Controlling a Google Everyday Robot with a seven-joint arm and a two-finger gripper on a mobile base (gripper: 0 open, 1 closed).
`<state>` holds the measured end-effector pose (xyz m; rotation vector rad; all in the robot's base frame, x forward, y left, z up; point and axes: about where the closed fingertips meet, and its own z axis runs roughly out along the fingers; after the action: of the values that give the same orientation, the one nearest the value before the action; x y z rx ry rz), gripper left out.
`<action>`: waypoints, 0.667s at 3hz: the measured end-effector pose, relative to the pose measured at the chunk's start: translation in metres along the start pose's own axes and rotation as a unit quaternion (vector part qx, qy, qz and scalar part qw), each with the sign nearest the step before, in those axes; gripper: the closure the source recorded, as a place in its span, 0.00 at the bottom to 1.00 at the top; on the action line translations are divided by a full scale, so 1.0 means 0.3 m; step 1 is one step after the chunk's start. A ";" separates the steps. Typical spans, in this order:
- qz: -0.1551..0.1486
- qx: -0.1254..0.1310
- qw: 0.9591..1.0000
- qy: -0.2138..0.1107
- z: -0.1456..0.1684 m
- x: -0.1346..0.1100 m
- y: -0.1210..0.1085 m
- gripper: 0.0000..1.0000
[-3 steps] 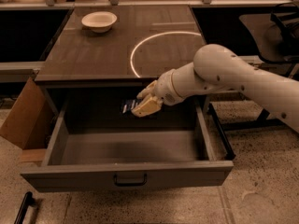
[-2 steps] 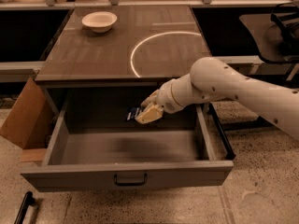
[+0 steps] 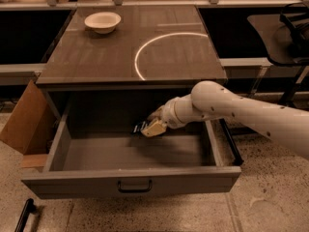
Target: Place rxbar blueberry into top drawer
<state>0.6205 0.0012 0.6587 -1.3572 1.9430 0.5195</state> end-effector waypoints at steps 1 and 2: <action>0.000 0.002 1.000 -0.001 0.004 0.000 -0.003 1.00; 0.000 0.000 1.000 -0.001 0.010 -0.001 0.001 0.84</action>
Offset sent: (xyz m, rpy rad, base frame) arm 0.0012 0.0004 -0.0008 0.0018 -0.0030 -0.0028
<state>0.6210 0.0035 0.6570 -1.3564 1.9406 0.5208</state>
